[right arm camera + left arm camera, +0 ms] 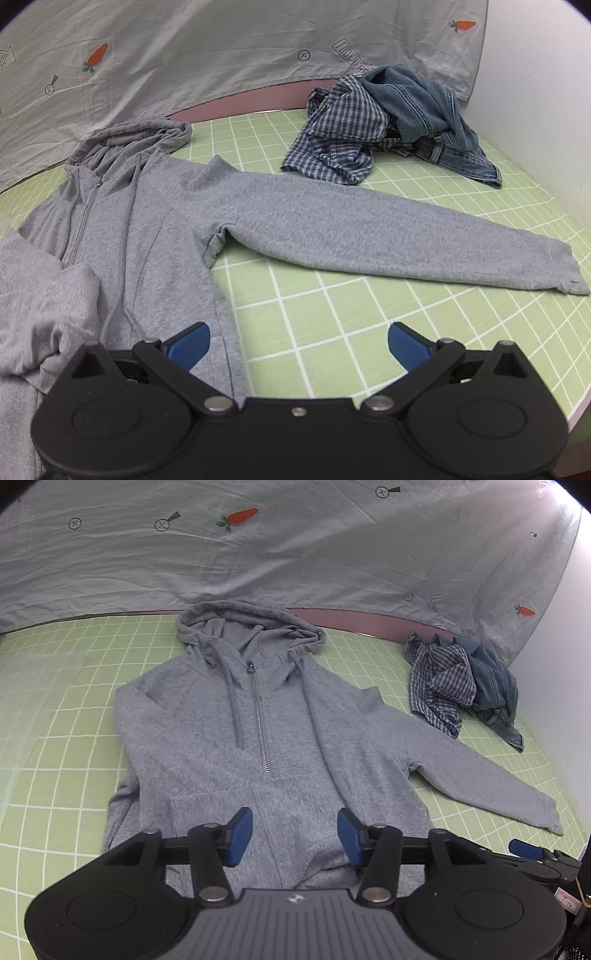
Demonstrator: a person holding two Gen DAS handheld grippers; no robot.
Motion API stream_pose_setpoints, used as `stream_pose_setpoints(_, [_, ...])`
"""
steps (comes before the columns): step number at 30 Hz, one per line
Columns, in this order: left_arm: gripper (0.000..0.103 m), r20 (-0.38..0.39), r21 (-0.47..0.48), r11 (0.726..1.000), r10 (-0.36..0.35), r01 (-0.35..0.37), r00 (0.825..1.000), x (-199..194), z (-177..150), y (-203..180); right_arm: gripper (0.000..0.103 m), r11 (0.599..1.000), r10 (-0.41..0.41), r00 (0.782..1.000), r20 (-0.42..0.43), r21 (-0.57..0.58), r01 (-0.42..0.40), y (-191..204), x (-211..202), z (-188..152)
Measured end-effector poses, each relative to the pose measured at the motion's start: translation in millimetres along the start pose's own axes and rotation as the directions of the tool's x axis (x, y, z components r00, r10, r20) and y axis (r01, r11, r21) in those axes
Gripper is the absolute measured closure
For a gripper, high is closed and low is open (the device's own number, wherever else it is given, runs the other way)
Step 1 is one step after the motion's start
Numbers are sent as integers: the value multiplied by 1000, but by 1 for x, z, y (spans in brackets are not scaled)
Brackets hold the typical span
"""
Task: Fold clothes
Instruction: 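Fold the held sleeve across the hoodie body with the left gripper, release, then move the right gripper over the other hoodie sleeve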
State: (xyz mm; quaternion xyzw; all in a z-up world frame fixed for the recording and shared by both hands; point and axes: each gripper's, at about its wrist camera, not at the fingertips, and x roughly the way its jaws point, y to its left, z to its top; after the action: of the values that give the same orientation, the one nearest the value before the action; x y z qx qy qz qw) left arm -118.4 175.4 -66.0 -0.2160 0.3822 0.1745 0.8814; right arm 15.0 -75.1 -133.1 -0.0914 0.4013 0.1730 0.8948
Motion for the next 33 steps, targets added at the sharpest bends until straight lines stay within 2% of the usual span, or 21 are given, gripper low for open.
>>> stream_pose_setpoints(1, [37, 8, -23, 1000, 19, -19, 1000, -2, 0, 3, 0, 1000, 7, 1000, 5, -3, -7, -3, 1, 2])
stream_pose_setpoints(3, [36, 8, -62, 996, 67, -66, 998, -4, 0, 11, 0, 1000, 17, 1000, 8, -11, -17, -4, 3, 4])
stream_pose_setpoints(5, [34, -7, -82, 985, 153, -153, 988, -5, -3, 22, 0, 999, 28, 999, 14, -30, -28, 4, 2, 5])
stream_pose_setpoints(8, [34, -60, -112, 952, 281, -286, 958, -4, -13, 42, 0, 997, 45, 999, 24, -58, -43, 17, 0, 6])
stream_pose_setpoints(10, [32, -111, -133, 929, 333, -346, 937, -5, -20, 57, 0, 996, 56, 998, 31, -77, -53, 25, -1, 6])
stream_pose_setpoints(12, [30, -156, -147, 915, 355, -377, 922, -4, -29, 71, 0, 993, 67, 997, 37, -96, -63, 34, -2, 7])
stream_pose_setpoints(17, [30, -257, -137, 903, 365, -408, 895, 1, -49, 97, 0, 985, 97, 994, 57, -145, -88, 60, -10, 5])
stream_pose_setpoints(22, [29, -269, -109, 911, 357, -397, 895, 2, -51, 114, 0, 971, 143, 987, 73, -206, -126, 99, -24, -4])
stream_pose_setpoints(26, [29, -273, -62, 929, 336, -365, 901, 6, -49, 121, 0, 959, 101, 995, 23, -270, -91, 127, -17, -19])
stream_pose_setpoints(31, [28, -278, 6, 946, 313, -324, 908, 9, -48, 123, 0, 949, -23, 1000, 12, -314, 25, 141, -6, -30])
stream_pose_setpoints(33, [25, -282, 30, 948, 311, -315, 908, 12, -49, 123, 0, 955, -30, 999, 21, -294, 34, 141, -4, -26])
